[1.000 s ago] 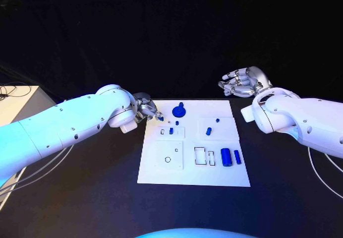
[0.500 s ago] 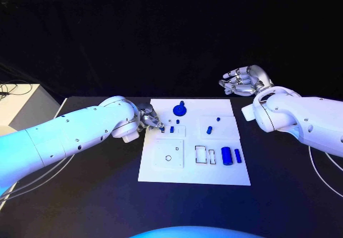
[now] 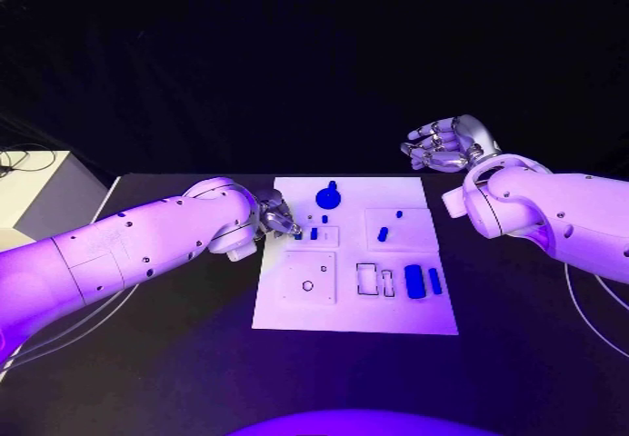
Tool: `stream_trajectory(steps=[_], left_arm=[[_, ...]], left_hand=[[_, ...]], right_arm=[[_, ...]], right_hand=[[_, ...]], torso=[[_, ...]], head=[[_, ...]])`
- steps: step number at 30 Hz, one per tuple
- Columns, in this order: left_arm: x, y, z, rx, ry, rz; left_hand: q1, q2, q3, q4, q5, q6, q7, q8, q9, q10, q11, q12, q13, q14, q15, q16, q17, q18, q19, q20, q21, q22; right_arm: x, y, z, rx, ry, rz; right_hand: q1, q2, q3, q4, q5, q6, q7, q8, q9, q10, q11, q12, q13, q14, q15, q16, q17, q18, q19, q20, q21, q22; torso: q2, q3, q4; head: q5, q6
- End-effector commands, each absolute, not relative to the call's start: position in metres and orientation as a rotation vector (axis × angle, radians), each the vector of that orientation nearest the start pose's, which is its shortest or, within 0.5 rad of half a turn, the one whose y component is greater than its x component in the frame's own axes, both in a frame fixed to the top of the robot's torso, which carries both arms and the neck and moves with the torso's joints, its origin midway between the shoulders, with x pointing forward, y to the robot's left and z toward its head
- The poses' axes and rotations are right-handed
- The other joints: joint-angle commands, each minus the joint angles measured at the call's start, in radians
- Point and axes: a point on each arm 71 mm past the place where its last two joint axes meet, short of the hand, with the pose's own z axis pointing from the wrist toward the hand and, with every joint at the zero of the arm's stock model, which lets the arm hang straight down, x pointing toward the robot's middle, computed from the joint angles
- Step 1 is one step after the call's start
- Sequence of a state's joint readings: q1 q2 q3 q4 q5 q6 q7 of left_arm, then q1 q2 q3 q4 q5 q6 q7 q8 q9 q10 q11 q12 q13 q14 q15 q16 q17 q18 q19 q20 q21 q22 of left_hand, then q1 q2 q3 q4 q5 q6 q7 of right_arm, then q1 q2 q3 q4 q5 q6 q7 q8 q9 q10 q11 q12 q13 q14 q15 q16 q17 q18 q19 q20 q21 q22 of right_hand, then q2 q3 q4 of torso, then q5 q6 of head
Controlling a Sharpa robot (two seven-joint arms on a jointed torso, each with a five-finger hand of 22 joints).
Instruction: Assemble the parts on the task board
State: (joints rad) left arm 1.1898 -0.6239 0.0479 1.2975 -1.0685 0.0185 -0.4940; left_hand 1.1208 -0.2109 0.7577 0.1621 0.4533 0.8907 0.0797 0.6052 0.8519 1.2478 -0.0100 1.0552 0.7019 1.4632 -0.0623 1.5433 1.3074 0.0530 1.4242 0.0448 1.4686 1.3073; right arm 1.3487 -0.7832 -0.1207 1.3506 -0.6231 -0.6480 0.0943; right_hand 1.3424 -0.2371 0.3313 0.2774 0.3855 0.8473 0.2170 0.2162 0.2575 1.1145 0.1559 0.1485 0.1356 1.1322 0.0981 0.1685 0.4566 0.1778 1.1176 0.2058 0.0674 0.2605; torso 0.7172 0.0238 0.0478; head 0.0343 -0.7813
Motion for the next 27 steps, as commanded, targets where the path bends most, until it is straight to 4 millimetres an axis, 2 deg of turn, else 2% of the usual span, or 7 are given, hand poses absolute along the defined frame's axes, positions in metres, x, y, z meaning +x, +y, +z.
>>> stream_trajectory(steps=[1, 10, 17, 27], left_arm=[[0.5272, 0.1683, -0.2103, -0.293, 2.147, -0.486], [0.5270, 0.1702, -0.2100, -0.281, 2.152, -0.477], [0.5267, 0.1715, -0.2086, -0.279, 2.152, -0.477], [0.5264, 0.1715, -0.2083, -0.273, 2.156, -0.476]], left_hand=[[-0.001, 0.011, 0.181, -0.187, 0.004, 0.015, -0.011, 0.005, 0.001, 0.009, -0.001, 0.003, 0.001, 0.095, -0.007, 0.003, 0.219, -0.003, 0.006, -0.003, 0.006, 0.072], [-0.001, 0.011, 0.182, -0.187, 0.005, 0.016, -0.011, 0.005, 0.002, 0.009, -0.001, 0.003, 0.002, 0.095, -0.007, 0.003, 0.219, -0.003, 0.006, -0.003, 0.006, 0.072], [-0.001, 0.010, 0.182, -0.188, 0.006, 0.016, -0.011, 0.006, 0.002, 0.009, -0.001, 0.002, -0.001, 0.095, -0.007, 0.004, 0.220, -0.003, 0.006, -0.003, 0.006, 0.071], [-0.001, 0.010, 0.183, -0.189, 0.007, 0.016, -0.011, 0.006, 0.002, 0.009, -0.002, 0.002, 0.000, 0.095, -0.008, 0.004, 0.220, -0.003, 0.006, -0.003, 0.006, 0.072]], right_arm=[[0.5380, -0.2444, -0.1361, 0.619, 1.367, 0.882], [0.5380, -0.2448, -0.1363, 0.620, 1.369, 0.882], [0.5380, -0.2452, -0.1367, 0.620, 1.371, 0.881], [0.5379, -0.2453, -0.1375, 0.621, 1.374, 0.881]], right_hand=[[0.002, 0.002, -0.003, 0.000, 0.005, -0.006, 0.010, -0.003, -0.002, -0.006, 0.000, -0.004, -0.001, -0.002, 0.002, -0.003, -0.001, 0.005, -0.006, 0.000, -0.004, -0.002], [0.002, 0.002, -0.004, 0.000, 0.005, -0.006, 0.010, -0.003, -0.002, -0.006, 0.000, -0.004, -0.002, -0.002, 0.003, -0.003, -0.002, 0.005, -0.006, 0.000, -0.004, -0.003], [0.002, 0.002, -0.004, 0.000, 0.006, -0.006, 0.010, -0.003, -0.002, -0.006, 0.001, -0.004, -0.003, -0.002, 0.003, -0.004, -0.002, 0.005, -0.007, 0.000, -0.004, -0.004], [0.002, 0.002, -0.004, 0.000, 0.006, -0.006, 0.010, -0.003, -0.002, -0.006, 0.001, -0.004, -0.003, -0.002, 0.003, -0.004, -0.002, 0.005, -0.007, 0.000, -0.004, -0.004]], torso=[[-0.001, -0.0001, 0.0010], [-0.001, 0.0006, 0.0007], [-0.001, -0.0009, 0.0011], [-0.002, -0.0012, 0.0019]], head=[[-0.002, -0.004], [-0.003, -0.008], [-0.005, -0.009], [-0.006, -0.012]])
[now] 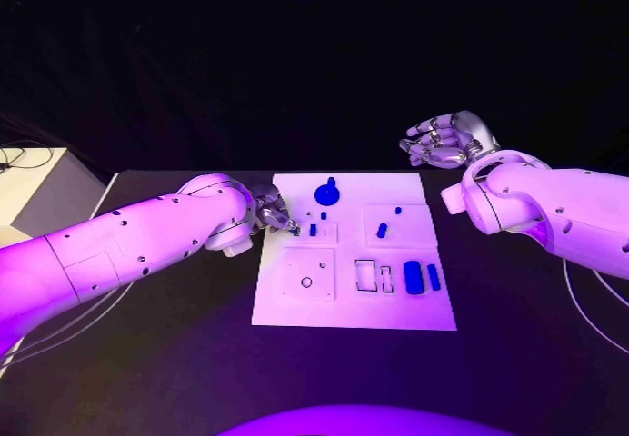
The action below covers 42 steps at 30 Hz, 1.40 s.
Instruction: Assemble the parts on the task board
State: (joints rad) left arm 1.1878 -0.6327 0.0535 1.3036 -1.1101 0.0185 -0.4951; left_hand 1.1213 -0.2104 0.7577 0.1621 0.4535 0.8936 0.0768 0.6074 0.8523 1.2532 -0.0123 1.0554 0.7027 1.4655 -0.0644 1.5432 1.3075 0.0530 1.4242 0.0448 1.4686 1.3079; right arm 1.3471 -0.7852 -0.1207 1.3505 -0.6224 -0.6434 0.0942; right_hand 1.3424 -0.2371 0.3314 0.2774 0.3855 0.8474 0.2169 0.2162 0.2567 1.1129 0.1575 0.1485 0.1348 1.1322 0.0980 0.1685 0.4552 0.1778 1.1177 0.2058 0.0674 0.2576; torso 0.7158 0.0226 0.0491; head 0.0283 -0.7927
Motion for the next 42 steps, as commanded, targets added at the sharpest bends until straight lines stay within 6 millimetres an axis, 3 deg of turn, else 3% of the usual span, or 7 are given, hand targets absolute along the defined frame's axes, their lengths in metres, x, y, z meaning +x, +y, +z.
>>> stream_trajectory(steps=[1, 21, 42], left_arm=[[0.5264, 0.1712, -0.2083, -0.273, 2.157, -0.476], [0.5270, 0.1696, -0.2108, -0.248, 2.191, -0.468], [0.5289, 0.1645, -0.2117, -0.228, 2.193, -0.459]], left_hand=[[-0.002, 0.009, 0.183, -0.189, 0.006, 0.013, -0.008, 0.004, 0.002, 0.004, 0.001, 0.002, -0.001, 0.093, -0.005, 0.004, 0.220, -0.003, 0.006, -0.003, 0.006, 0.072], [-0.002, 0.008, 0.184, -0.191, 0.008, 0.014, -0.009, 0.004, 0.002, 0.004, 0.000, 0.002, 0.000, 0.093, -0.006, 0.004, 0.220, -0.003, 0.006, -0.004, 0.006, 0.072], [-0.003, 0.007, 0.184, -0.192, 0.008, 0.014, -0.009, 0.005, 0.003, 0.004, 0.000, 0.002, 0.000, 0.093, -0.006, 0.004, 0.221, -0.003, 0.006, -0.004, 0.006, 0.072]], right_arm=[[0.5379, -0.2452, -0.1376, 0.621, 1.374, 0.881], [0.5379, -0.2455, -0.1381, 0.622, 1.376, 0.880], [0.5381, -0.2448, -0.1390, 0.621, 1.378, 0.881]], right_hand=[[0.002, 0.002, -0.004, 0.000, 0.006, -0.006, 0.011, -0.003, -0.001, -0.005, -0.001, -0.004, -0.002, -0.002, 0.003, -0.004, -0.001, 0.005, -0.007, 0.000, -0.004, -0.001], [0.002, 0.004, -0.003, -0.001, 0.010, -0.006, 0.011, -0.002, -0.001, -0.005, -0.001, -0.004, -0.004, -0.001, 0.003, -0.006, -0.003, 0.006, -0.007, 0.001, -0.004, -0.005], [0.002, 0.005, -0.003, -0.001, 0.016, -0.006, 0.011, -0.002, -0.001, -0.005, -0.001, -0.004, -0.007, 0.000, 0.003, -0.008, -0.004, 0.006, -0.008, 0.001, -0.003, -0.009]], torso=[[0.000, 0.0002, 0.0009], [-0.001, 0.0023, 0.0001], [0.000, 0.0011, 0.0001]], head=[[0.000, -0.002], [0.000, -0.007], [-0.001, -0.013]])
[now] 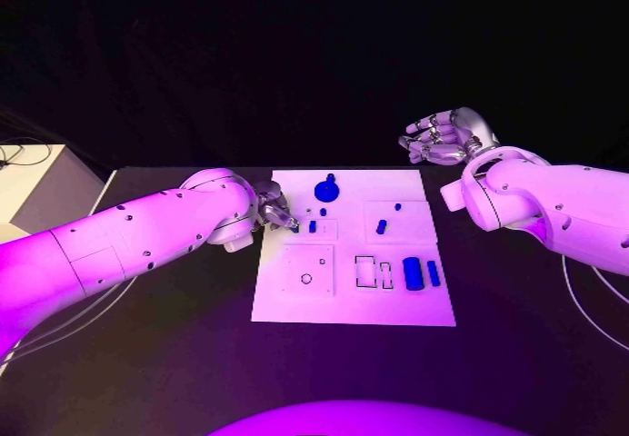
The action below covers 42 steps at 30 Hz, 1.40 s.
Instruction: Assemble the parts on the task board
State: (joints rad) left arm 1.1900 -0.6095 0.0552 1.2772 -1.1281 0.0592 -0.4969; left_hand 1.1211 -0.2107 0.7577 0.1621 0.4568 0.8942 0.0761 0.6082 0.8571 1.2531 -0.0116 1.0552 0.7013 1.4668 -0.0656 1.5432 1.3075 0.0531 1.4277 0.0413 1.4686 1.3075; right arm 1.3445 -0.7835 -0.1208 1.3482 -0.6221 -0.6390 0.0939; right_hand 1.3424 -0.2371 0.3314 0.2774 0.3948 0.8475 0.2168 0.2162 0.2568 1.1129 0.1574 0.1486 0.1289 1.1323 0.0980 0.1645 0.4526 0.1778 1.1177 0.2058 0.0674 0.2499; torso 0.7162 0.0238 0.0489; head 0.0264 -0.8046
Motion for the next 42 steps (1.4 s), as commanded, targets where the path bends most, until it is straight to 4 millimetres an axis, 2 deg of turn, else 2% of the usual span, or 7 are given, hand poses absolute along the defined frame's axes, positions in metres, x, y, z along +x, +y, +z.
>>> stream_trajectory(steps=[1, 9, 14, 23, 40, 42], left_arm=[[0.529, 0.164, -0.212, -0.227, 2.194, -0.459], [0.529, 0.164, -0.214, -0.206, 2.231, -0.449], [0.529, 0.162, -0.217, -0.182, 2.265, -0.442], [0.530, 0.158, -0.217, -0.170, 2.275, -0.441], [0.534, 0.153, -0.217, -0.168, 2.231, -0.426], [0.534, 0.153, -0.217, -0.169, 2.229, -0.423]], left_hand=[[-0.003, 0.007, 0.184, -0.192, 0.005, 0.014, -0.008, 0.004, -0.002, 0.006, -0.001, 0.004, 0.005, 0.092, -0.005, 0.005, 0.222, -0.003, 0.002, 0.000, 0.006, 0.072], [-0.007, 0.006, 0.181, -0.192, 0.004, 0.015, -0.008, 0.005, -0.001, 0.010, -0.001, 0.008, 0.010, 0.093, -0.005, 0.007, 0.225, -0.003, 0.003, -0.001, 0.006, 0.072], [-0.012, 0.005, 0.176, -0.190, 0.002, 0.018, -0.010, 0.007, 0.000, 0.013, -0.001, 0.008, 0.010, 0.095, -0.005, 0.010, 0.232, -0.003, 0.000, 0.000, 0.005, 0.069], [-0.021, 0.007, 0.160, -0.186, -0.001, 0.025, -0.014, 0.011, 0.003, 0.025, -0.004, 0.016, 0.020, 0.097, -0.006, 0.014, 0.239, -0.003, 0.000, -0.001, 0.004, 0.069], [-0.047, 0.019, 0.077, -0.159, -0.021, 0.032, -0.030, 0.018, 0.016, 0.051, -0.016, 0.019, 0.030, 0.099, -0.015, 0.018, 0.246, -0.004, 0.004, -0.008, 0.002, 0.073], [-0.054, 0.020, 0.048, -0.148, -0.026, 0.029, -0.034, 0.016, 0.018, 0.049, -0.018, 0.014, 0.023, 0.098, -0.017, 0.016, 0.242, -0.003, 0.001, -0.009, 0.000, 0.069]], right_arm=[[0.538, -0.245, -0.139, 0.621, 1.378, 0.881], [0.538, -0.245, -0.139, 0.621, 1.378, 0.881], [0.538, -0.245, -0.139, 0.621, 1.378, 0.881], [0.538, -0.244, -0.139, 0.620, 1.378, 0.883], [0.537, -0.243, -0.139, 0.620, 1.378, 0.885], [0.537, -0.244, -0.139, 0.620, 1.378, 0.885]], right_hand=[[0.002, 0.005, -0.003, -0.001, 0.008, -0.006, 0.011, -0.002, -0.001, -0.005, -0.001, -0.004, -0.002, 0.000, 0.003, -0.004, -0.002, 0.006, -0.008, 0.002, -0.003, -0.002], [0.004, 0.006, -0.002, -0.001, 0.025, -0.007, 0.011, -0.001, -0.002, -0.004, -0.001, -0.003, -0.009, 0.003, 0.003, -0.008, -0.007, 0.006, -0.007, 0.002, -0.002, -0.012], [0.004, 0.005, -0.001, -0.002, 0.039, -0.007, 0.011, -0.001, -0.002, -0.004, -0.001, -0.002, -0.014, 0.005, 0.003, -0.012, -0.010, 0.006, -0.006, 0.002, -0.001, -0.020], [0.004, 0.004, 0.000, -0.002, 0.044, -0.007, 0.011, -0.001, -0.002, -0.004, -0.001, -0.001, -0.016, 0.006, 0.003, -0.013, -0.011, 0.006, -0.006, 0.002, -0.001, -0.022], [0.003, 0.004, 0.000, -0.002, 0.051, -0.008, 0.011, -0.001, -0.002, -0.004, -0.001, -0.001, -0.018, 0.006, 0.003, -0.014, -0.012, 0.006, -0.005, 0.002, -0.001, -0.026], [0.003, 0.004, 0.000, -0.002, 0.051, -0.008, 0.011, -0.001, -0.002, -0.004, -0.001, -0.001, -0.018, 0.006, 0.003, -0.014, -0.012, 0.006, -0.005, 0.002, -0.001, -0.026]], torso=[[-0.001, -0.0002, 0.0005], [-0.001, 0.0007, -0.0003], [-0.002, -0.0002, -0.0006], [-0.002, 0.0002, -0.0002], [0.000, -0.0001, -0.0003], [0.000, -0.0003, 0.0000]], head=[[0.001, -0.002], [0.001, -0.006], [0.001, -0.006], [0.001, -0.008], [-0.003, -0.006], [-0.004, -0.006]])
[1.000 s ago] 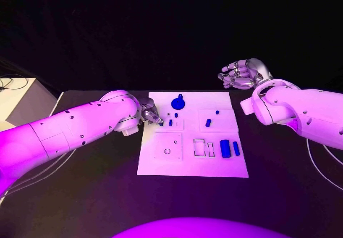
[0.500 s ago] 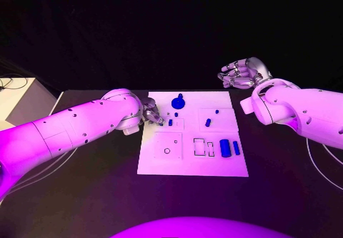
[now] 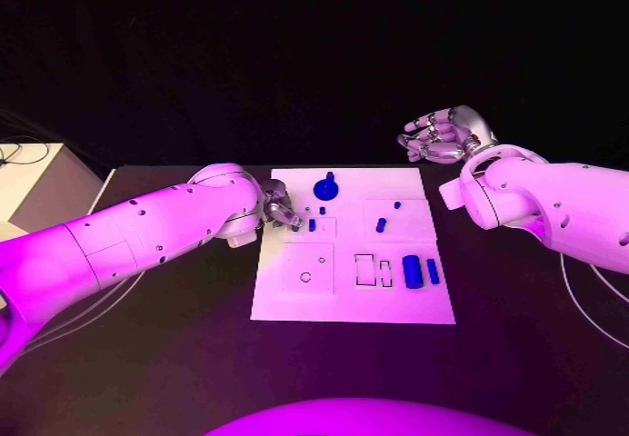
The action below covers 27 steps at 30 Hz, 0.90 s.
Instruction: Assemble the parts on the task board
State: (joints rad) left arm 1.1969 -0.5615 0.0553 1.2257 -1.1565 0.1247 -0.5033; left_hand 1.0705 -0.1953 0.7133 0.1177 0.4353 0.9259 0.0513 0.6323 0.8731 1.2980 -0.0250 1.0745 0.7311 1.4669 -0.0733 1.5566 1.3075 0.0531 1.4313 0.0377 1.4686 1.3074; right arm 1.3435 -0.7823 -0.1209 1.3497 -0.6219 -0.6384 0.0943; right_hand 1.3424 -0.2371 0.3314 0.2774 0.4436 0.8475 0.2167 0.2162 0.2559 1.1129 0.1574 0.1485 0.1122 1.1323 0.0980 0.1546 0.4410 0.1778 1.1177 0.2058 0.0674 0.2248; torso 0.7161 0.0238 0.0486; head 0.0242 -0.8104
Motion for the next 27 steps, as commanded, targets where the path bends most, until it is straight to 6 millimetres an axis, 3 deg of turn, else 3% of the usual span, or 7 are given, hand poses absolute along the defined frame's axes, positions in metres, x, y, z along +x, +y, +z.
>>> stream_trajectory(steps=[1, 11, 21, 27], left_arm=[[0.5346, 0.1531, -0.2170, -0.170, 2.228, -0.422], [0.5347, 0.1572, -0.2168, -0.178, 2.218, -0.417], [0.5328, 0.1607, -0.2146, -0.186, 2.206, -0.422], [0.5321, 0.1619, -0.2122, -0.201, 2.186, -0.430]], left_hand=[[-0.003, 0.004, 0.089, -0.102, -0.005, -0.004, -0.009, -0.008, 0.002, 0.004, -0.005, -0.006, -0.007, 0.097, -0.010, 0.002, 0.240, -0.003, -0.003, -0.006, -0.001, 0.069], [-0.031, -0.017, -0.009, -0.045, -0.006, -0.022, -0.002, -0.038, -0.014, -0.039, 0.001, -0.037, -0.054, 0.091, -0.006, -0.010, 0.219, 0.001, -0.017, -0.005, -0.016, 0.048], [-0.050, -0.058, -0.162, 0.046, -0.010, -0.034, 0.018, -0.069, -0.032, -0.085, 0.020, -0.048, -0.082, 0.086, 0.010, -0.018, 0.205, 0.007, -0.032, 0.005, -0.033, 0.025], [-0.029, -0.060, -0.229, 0.086, -0.017, -0.045, 0.025, -0.078, -0.035, -0.102, 0.027, -0.045, -0.082, 0.085, 0.016, -0.020, 0.202, 0.008, -0.036, 0.011, -0.039, 0.019]], right_arm=[[0.5374, -0.2436, -0.1392, 0.620, 1.378, 0.885], [0.5371, -0.2447, -0.1392, 0.621, 1.378, 0.884], [0.5372, -0.2455, -0.1394, 0.622, 1.378, 0.883], [0.5371, -0.2456, -0.1400, 0.622, 1.379, 0.883]], right_hand=[[0.003, 0.004, 0.000, -0.002, 0.002, -0.008, 0.011, -0.001, -0.001, -0.004, -0.001, -0.001, -0.002, 0.006, 0.003, -0.005, -0.001, 0.006, -0.005, 0.002, -0.001, -0.001], [0.002, 0.004, 0.000, -0.001, 0.004, -0.008, 0.011, -0.001, -0.001, -0.004, 0.000, -0.001, -0.002, 0.006, 0.003, -0.005, -0.001, 0.006, -0.005, 0.002, -0.001, -0.002], [0.001, 0.003, 0.000, -0.001, 0.006, -0.009, 0.012, -0.001, -0.002, -0.005, 0.000, -0.002, -0.004, 0.006, 0.004, -0.006, -0.002, 0.006, -0.005, 0.002, -0.001, -0.004], [0.001, 0.003, 0.000, -0.001, 0.006, -0.009, 0.012, -0.001, -0.002, -0.005, 0.000, -0.002, -0.004, 0.006, 0.004, -0.007, -0.002, 0.006, -0.005, 0.002, -0.001, -0.004]], torso=[[0.000, -0.0003, 0.0003], [-0.001, -0.0011, 0.0006], [-0.001, -0.0024, 0.0014], [-0.001, -0.0024, 0.0009]], head=[[-0.002, 0.000], [-0.003, 0.001], [-0.004, 0.003], [-0.004, 0.005]])
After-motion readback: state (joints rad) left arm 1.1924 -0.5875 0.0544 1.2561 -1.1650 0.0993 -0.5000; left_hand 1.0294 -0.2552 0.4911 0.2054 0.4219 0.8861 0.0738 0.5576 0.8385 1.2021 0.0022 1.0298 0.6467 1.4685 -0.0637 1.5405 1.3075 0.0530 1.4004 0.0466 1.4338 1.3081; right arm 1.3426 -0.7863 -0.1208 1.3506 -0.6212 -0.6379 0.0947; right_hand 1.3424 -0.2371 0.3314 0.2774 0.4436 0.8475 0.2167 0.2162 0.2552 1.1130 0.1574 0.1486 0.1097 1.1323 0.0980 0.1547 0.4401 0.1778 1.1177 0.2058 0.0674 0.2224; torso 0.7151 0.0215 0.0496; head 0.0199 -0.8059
